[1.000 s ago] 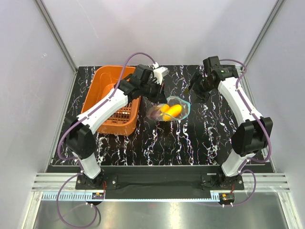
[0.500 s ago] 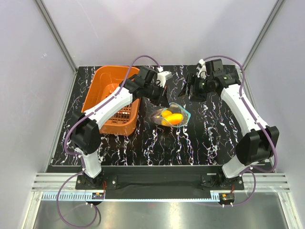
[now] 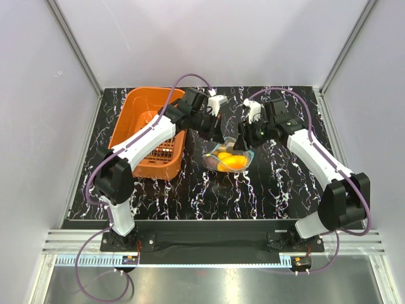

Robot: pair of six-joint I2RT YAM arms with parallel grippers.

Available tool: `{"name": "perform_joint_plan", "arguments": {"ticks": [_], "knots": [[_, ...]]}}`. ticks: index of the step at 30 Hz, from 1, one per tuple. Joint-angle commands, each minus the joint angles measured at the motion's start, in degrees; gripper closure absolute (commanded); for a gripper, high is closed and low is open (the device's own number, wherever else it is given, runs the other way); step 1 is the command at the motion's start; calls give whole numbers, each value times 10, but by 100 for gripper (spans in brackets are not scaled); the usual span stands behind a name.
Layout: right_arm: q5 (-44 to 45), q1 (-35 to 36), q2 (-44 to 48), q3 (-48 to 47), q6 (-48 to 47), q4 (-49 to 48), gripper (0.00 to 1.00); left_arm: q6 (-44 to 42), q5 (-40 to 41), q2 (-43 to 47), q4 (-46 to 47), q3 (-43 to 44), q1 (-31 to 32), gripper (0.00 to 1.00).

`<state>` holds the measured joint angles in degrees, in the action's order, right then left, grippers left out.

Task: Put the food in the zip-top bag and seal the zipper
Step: Zip the zipper food storage bag at the center of the board.

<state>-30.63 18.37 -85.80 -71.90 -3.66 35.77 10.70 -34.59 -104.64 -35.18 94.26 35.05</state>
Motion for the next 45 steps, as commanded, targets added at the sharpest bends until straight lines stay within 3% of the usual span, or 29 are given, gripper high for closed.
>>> {"name": "perform_joint_plan", "arguments": {"ticks": [1,4,6,8,10,13,14,19,22,28,32,39,45], "knots": [[5,11,26,14,-57,-99,42,-9,-23,27,13,1,-7,99],[29,12,6,-5,-52,-95,51,-9,-27,36,20,-11,-8,94],[43,13,-2,-10,-42,-94,71,-9,-29,37,18,-15,-9,89],[49,13,-4,-13,-41,-86,75,-12,-24,42,13,-14,-9,69],[69,13,3,-8,-39,-81,79,-15,-21,51,13,-14,-16,58],[103,13,20,5,-16,-89,100,-13,-21,69,13,-17,-31,41],[101,12,22,7,-15,-85,100,-9,-20,73,13,-18,-38,33],[74,12,-5,-15,-5,-57,100,-2,-29,115,37,-64,-78,12],[70,11,-19,-27,-11,-46,100,-25,1,151,70,-108,-82,8],[115,12,-14,-20,-30,-41,100,-64,19,168,87,-115,-94,5],[119,12,2,2,-21,-47,100,-81,10,179,165,-152,-101,2],[117,12,27,20,-20,-38,100,-216,-114,164,195,-179,-110,1],[157,11,60,31,-36,-5,100,-187,-216,132,264,-182,-145,4]]}}
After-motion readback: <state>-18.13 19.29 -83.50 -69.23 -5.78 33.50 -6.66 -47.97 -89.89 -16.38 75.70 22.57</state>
